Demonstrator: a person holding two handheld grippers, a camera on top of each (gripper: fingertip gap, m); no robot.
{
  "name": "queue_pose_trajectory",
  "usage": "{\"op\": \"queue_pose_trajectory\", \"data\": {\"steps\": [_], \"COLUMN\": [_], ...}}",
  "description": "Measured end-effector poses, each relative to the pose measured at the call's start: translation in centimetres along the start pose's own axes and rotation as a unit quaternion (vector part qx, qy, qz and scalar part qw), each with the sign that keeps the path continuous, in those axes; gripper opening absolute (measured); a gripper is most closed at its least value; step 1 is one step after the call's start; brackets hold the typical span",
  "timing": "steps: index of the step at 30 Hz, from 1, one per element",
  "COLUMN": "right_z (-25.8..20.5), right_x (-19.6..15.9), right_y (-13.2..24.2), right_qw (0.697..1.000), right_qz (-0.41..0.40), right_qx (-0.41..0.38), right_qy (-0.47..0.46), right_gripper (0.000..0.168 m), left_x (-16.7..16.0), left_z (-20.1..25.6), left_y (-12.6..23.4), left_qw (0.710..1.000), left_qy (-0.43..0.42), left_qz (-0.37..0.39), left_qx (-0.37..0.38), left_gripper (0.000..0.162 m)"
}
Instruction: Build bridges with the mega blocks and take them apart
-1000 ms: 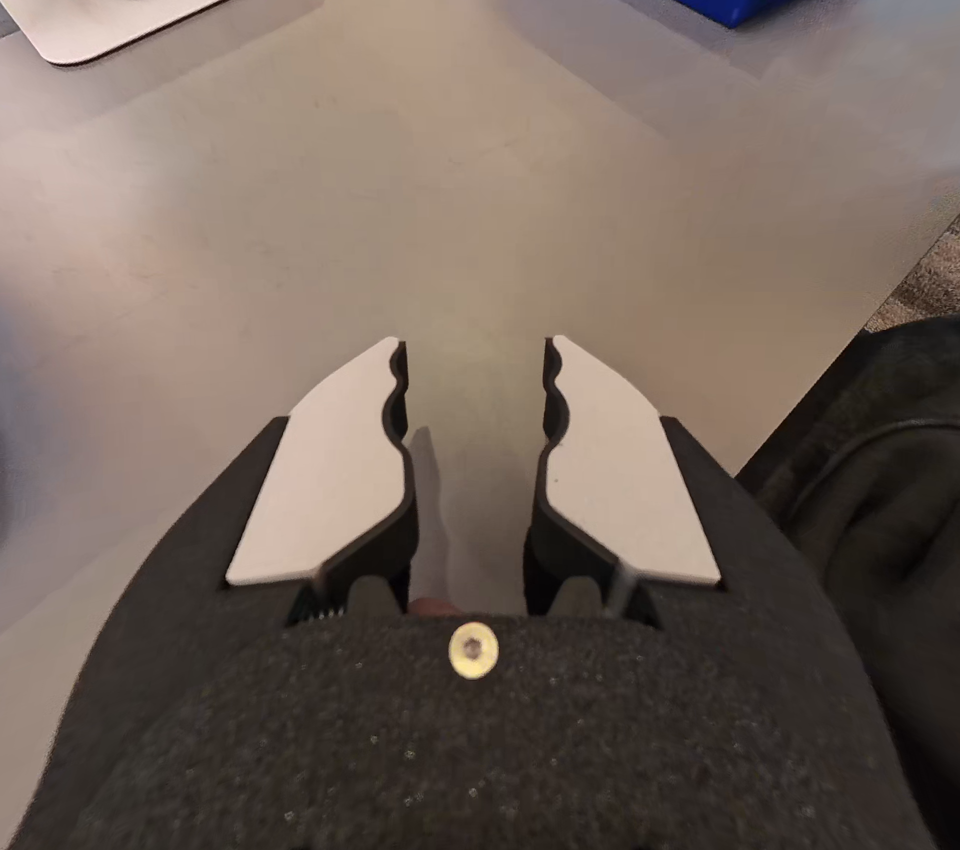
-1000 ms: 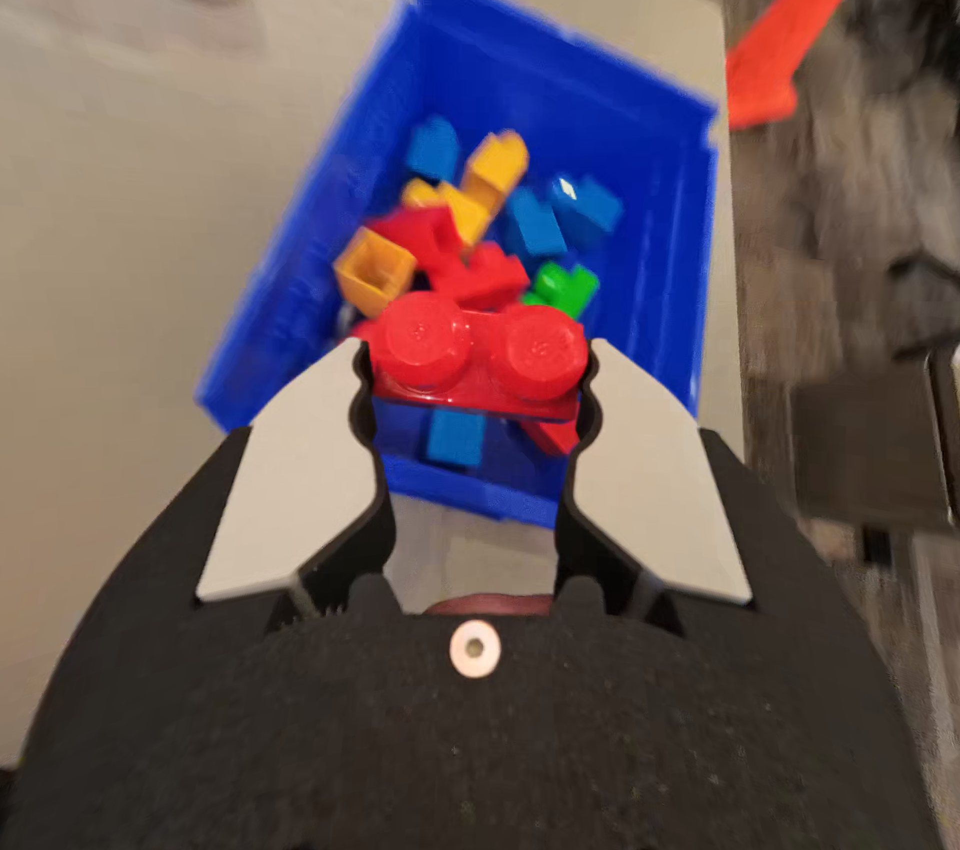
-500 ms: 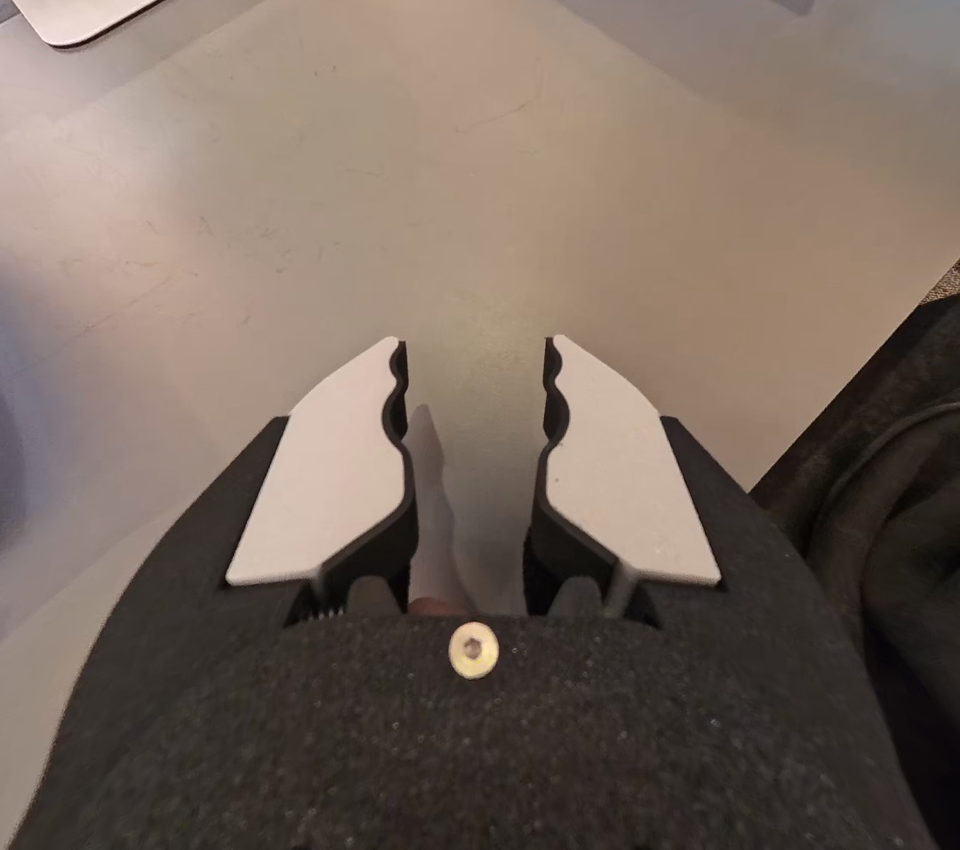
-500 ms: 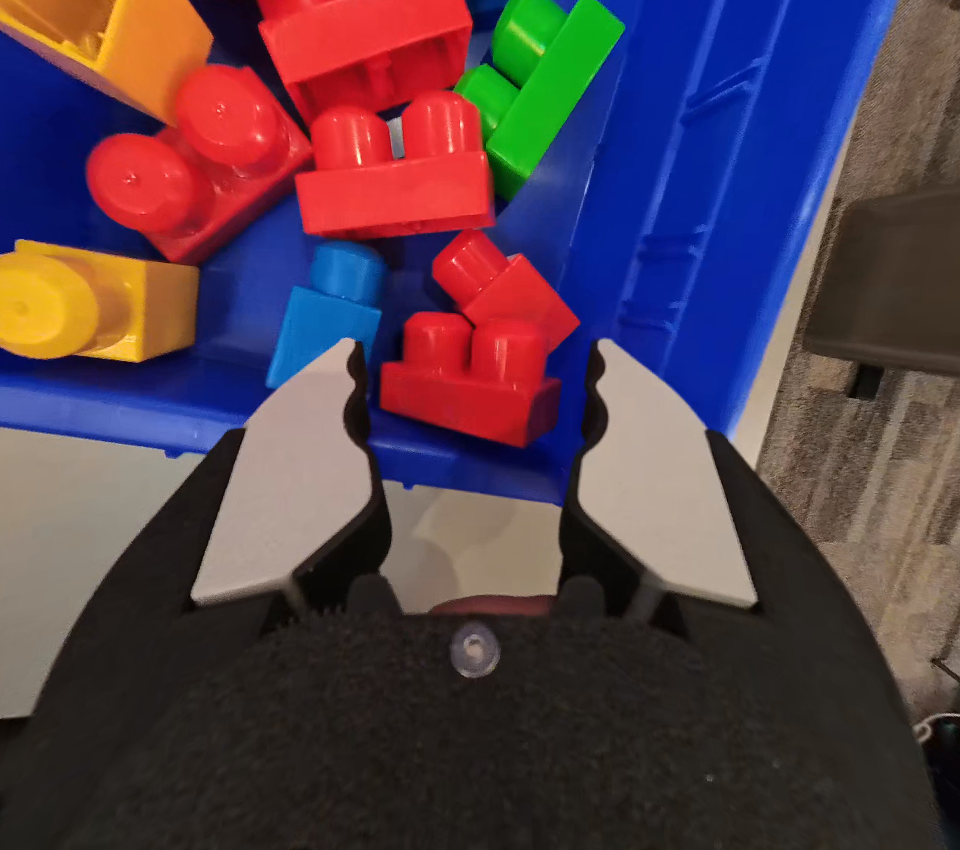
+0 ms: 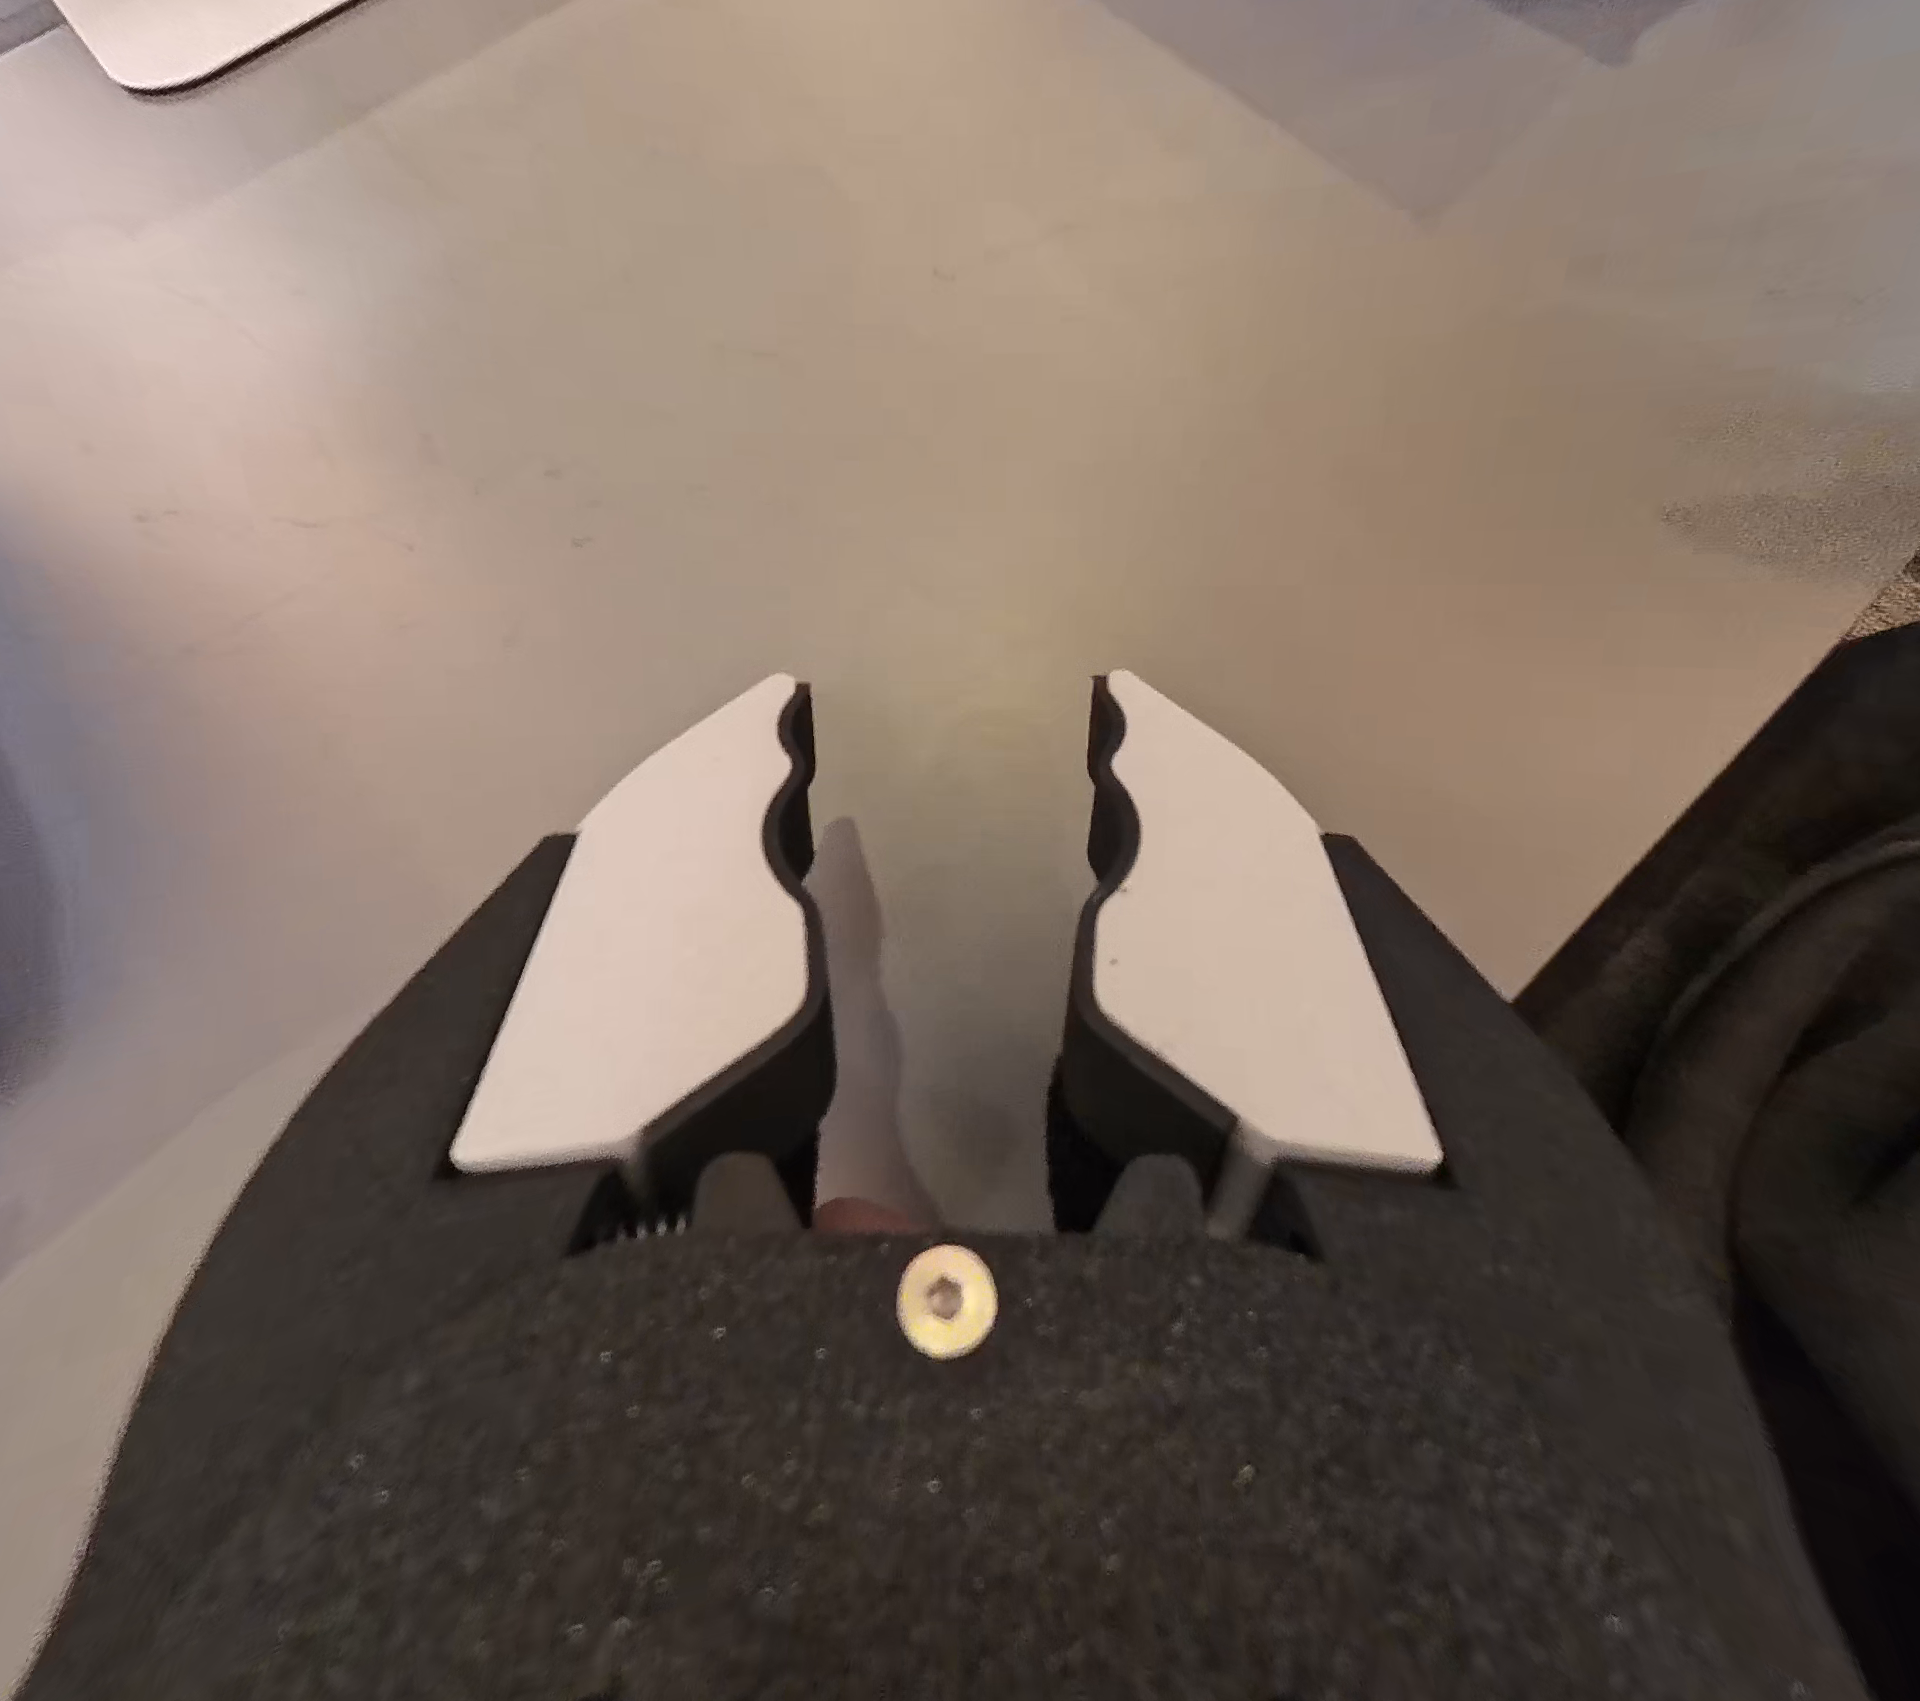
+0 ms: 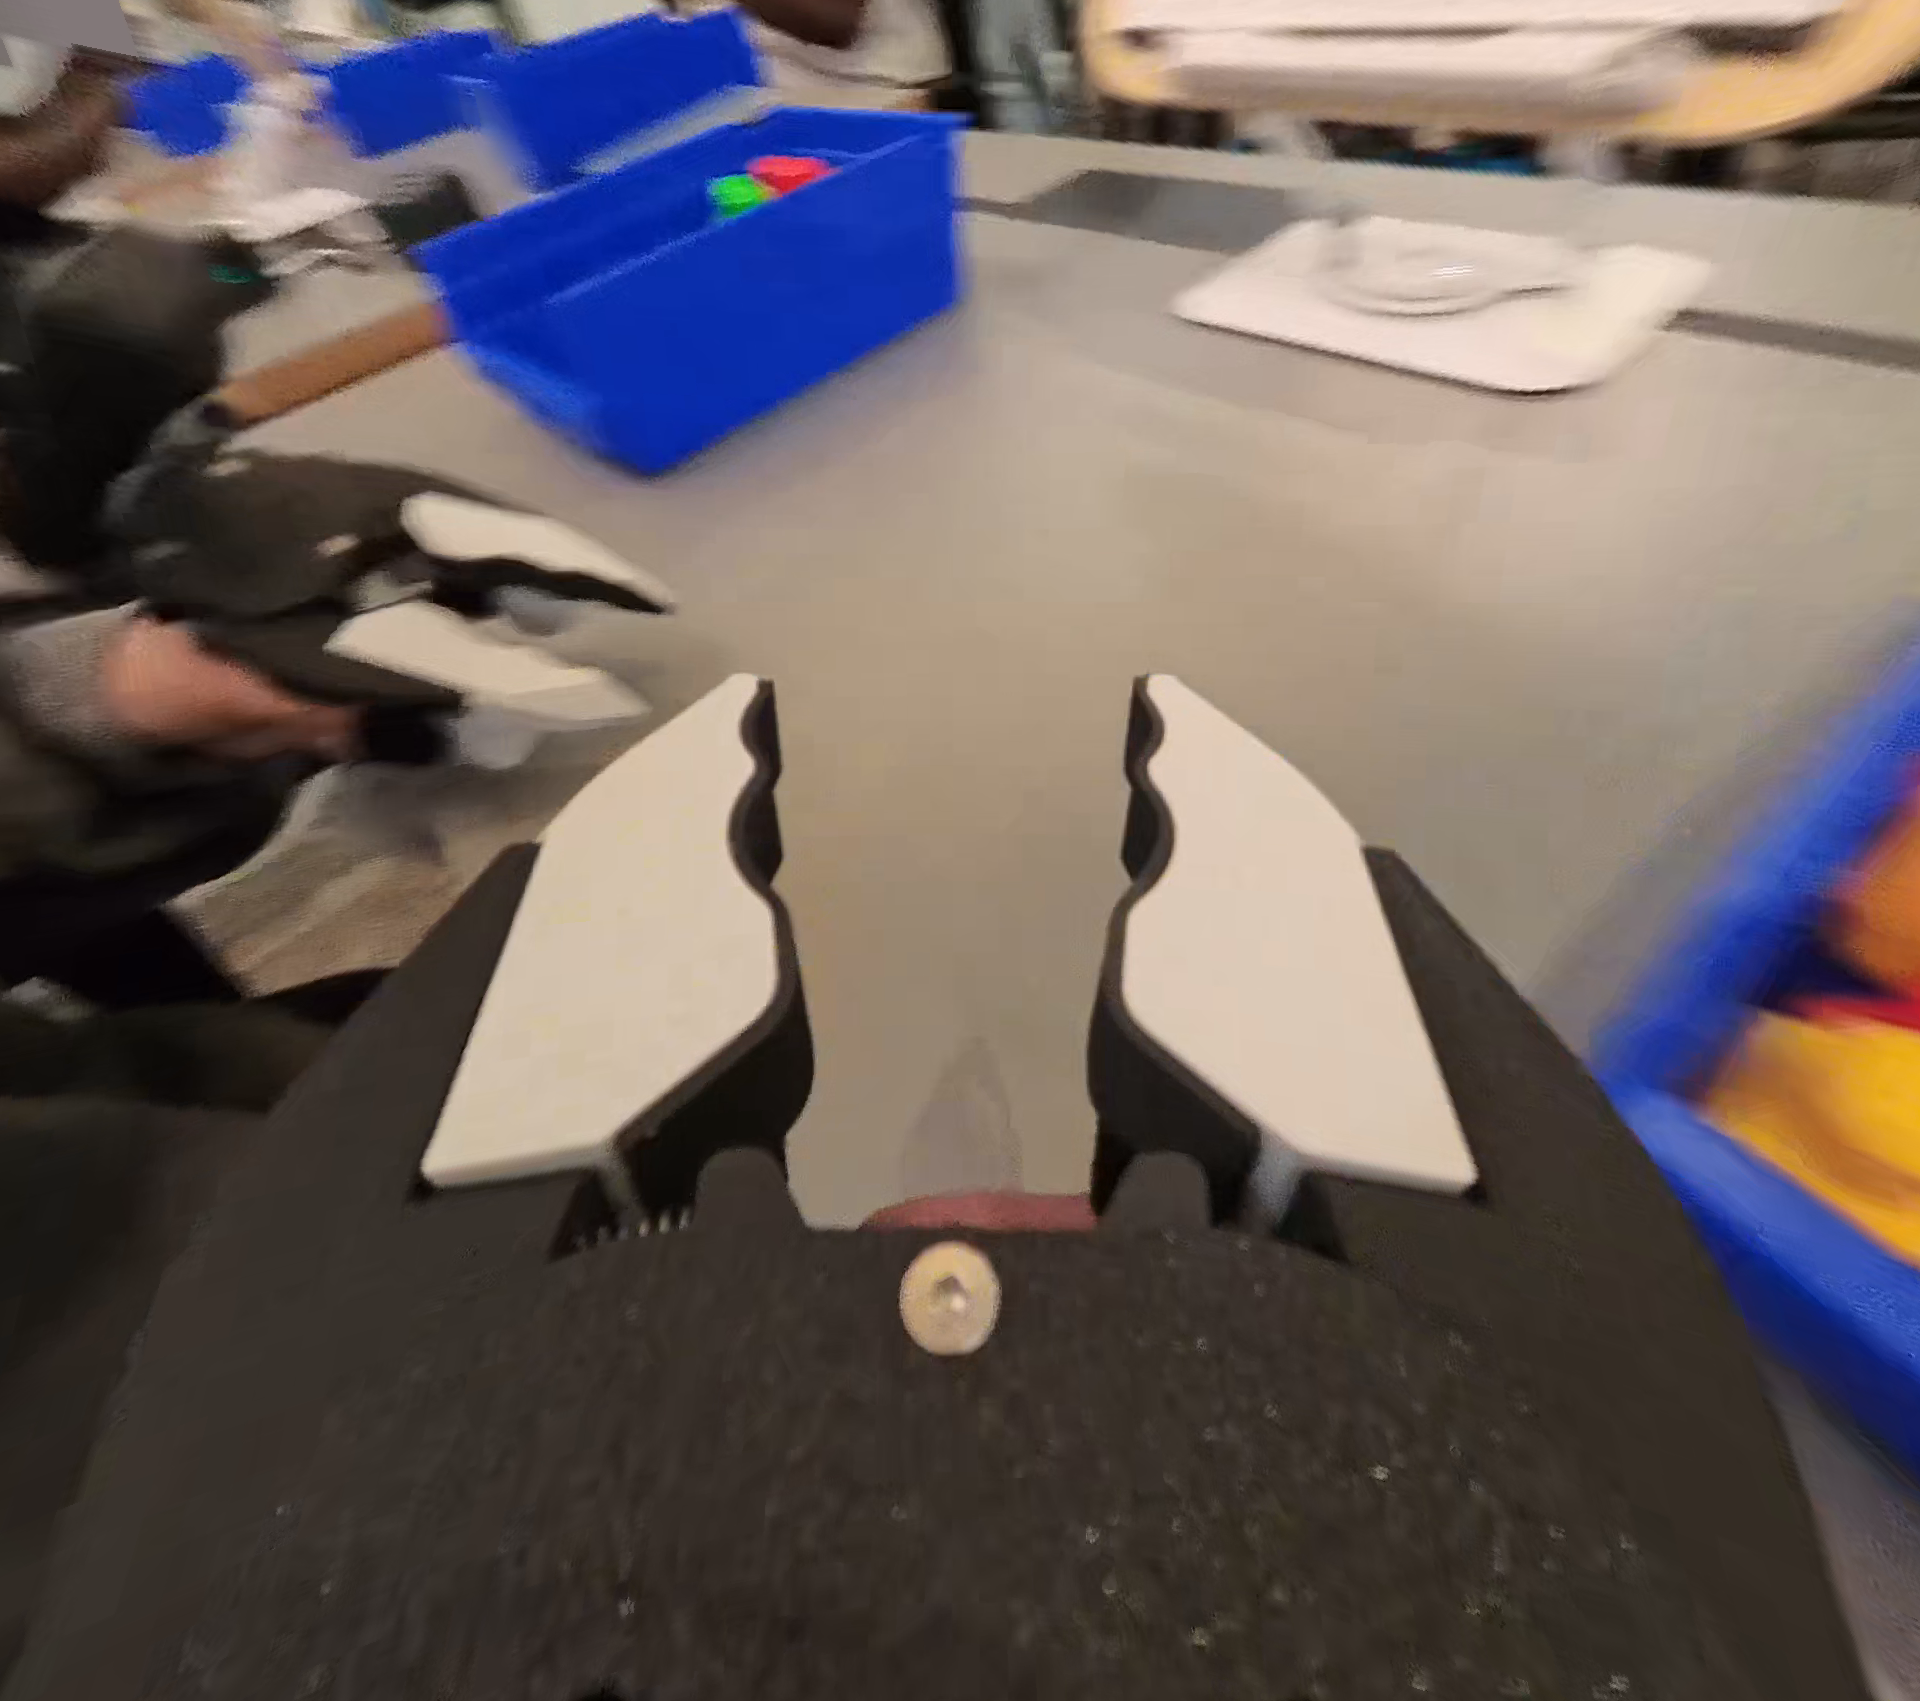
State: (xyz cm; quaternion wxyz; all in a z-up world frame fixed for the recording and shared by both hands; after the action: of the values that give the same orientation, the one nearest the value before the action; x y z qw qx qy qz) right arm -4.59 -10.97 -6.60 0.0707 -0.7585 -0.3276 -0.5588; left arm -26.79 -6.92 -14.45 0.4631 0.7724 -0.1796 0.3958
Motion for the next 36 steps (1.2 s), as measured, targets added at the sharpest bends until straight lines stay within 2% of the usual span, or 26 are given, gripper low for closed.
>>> {"op": "queue_pose_trajectory", "data": {"steps": [2,5,11,14,16,19,24,27,31,33,36], "right_z": [-1.9,-2.6,-1.8,-1.7,-1.7,-1.5,-1.4,-1.3,-1.0,-0.9,-0.7], "right_x": [-2.8,-5.0,-5.1,-4.9,-4.8,-5.0,-5.0,-4.9,-4.8,-4.8,-4.8], "right_y": [-2.3,-3.7,-2.7,-2.0,-1.8,-1.8,-2.2,-2.4,-2.9,-2.9,-2.9], "right_qw": [0.999,0.998,0.999,0.999,1.000,0.999,0.999,0.998,0.997,0.997,0.996], "right_qz": [-0.018,-0.043,-0.032,-0.023,-0.018,-0.022,-0.027,-0.029,-0.035,-0.037,-0.038], "right_qx": [0.044,0.048,0.018,0.016,0.022,0.030,0.041,0.045,0.051,0.053,0.059], "right_qy": [0.002,-0.004,0.022,0.020,0.012,0.004,-0.011,-0.019,-0.035,-0.046,-0.061], "right_gripper": [0.065,0.066,0.063,0.062,0.061,0.061,0.060,0.060,0.060,0.060,0.059], "left_x": [0.0,-0.2,-0.1,0.6,1.2,1.7,2.2,0.3,-4.3,-5.9,-6.4], "left_z": [-0.1,-0.5,-0.6,-0.4,-2.1,-8.2,-20.7,-28.6,-36.5,-38.9,-40.2], "left_y": [0.0,0.0,-0.2,0.6,2.4,5.4,8.5,7.6,4.6,3.4,2.0], "left_qw": [1.000,1.000,1.000,0.998,0.995,0.991,0.965,0.922,0.848,0.837,0.835], "left_qy": [0.006,0.005,0.008,-0.007,-0.037,-0.122,-0.240,-0.331,-0.416,-0.399,-0.390], "left_qz": [-0.001,-0.003,-0.003,0.028,0.049,0.024,-0.096,-0.201,-0.324,-0.367,-0.375], "left_qx": [-0.001,0.008,-0.005,-0.061,-0.084,-0.050,-0.039,-0.018,-0.053,-0.075,-0.099], "left_gripper": [0.050,0.050,0.051,0.051,0.051,0.045,0.045,0.043,0.041,0.048,0.050]}}
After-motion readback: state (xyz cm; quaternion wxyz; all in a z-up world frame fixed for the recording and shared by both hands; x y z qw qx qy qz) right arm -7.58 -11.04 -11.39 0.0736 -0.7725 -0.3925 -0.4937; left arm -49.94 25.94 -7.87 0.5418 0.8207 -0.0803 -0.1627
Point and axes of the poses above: each gripper's, where its closed fingertips meet, y back along the fingers, x out of its top, z = x × y across the jaws, the point moved 4 cm from there along y, back along the fingers, and after that the axes turned 12 degrees about -y, right-handed, at the moved point
